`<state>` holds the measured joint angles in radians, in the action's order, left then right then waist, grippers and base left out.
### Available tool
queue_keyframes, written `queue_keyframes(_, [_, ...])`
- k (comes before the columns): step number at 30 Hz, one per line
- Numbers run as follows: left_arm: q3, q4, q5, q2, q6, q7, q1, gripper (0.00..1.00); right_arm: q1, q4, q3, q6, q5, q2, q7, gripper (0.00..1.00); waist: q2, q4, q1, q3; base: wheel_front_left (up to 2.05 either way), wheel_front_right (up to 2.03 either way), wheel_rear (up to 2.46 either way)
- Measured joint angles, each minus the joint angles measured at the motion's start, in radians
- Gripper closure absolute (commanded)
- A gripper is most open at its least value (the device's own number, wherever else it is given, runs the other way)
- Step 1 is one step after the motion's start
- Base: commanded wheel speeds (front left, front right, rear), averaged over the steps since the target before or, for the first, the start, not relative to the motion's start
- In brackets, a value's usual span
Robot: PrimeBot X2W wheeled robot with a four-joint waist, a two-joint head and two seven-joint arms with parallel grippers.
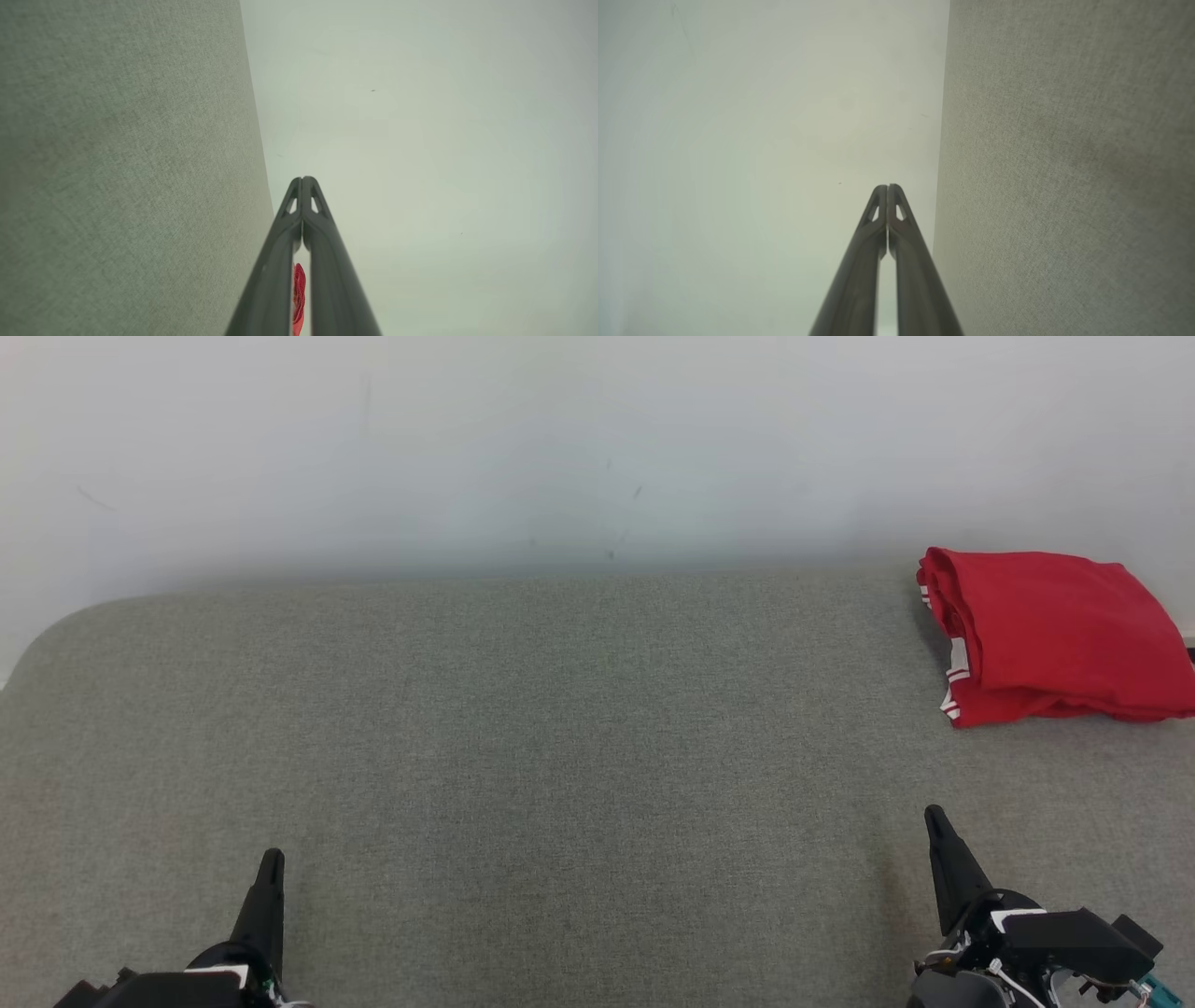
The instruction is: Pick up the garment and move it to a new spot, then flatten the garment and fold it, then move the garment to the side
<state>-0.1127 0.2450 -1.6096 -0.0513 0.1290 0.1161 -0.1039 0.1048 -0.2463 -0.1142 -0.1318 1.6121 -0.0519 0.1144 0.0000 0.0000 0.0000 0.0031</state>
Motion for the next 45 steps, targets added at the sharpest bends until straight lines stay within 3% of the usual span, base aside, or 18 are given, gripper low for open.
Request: queue_keyframes(45, [0.000,0.000,-0.001,0.000,0.000,0.000,-0.001,1.00,0.001,0.000,0.000,0.000,0.000,0.000,0.000,1.00,0.0000,0.000,0.0000,0.000,0.00,0.00,0.00])
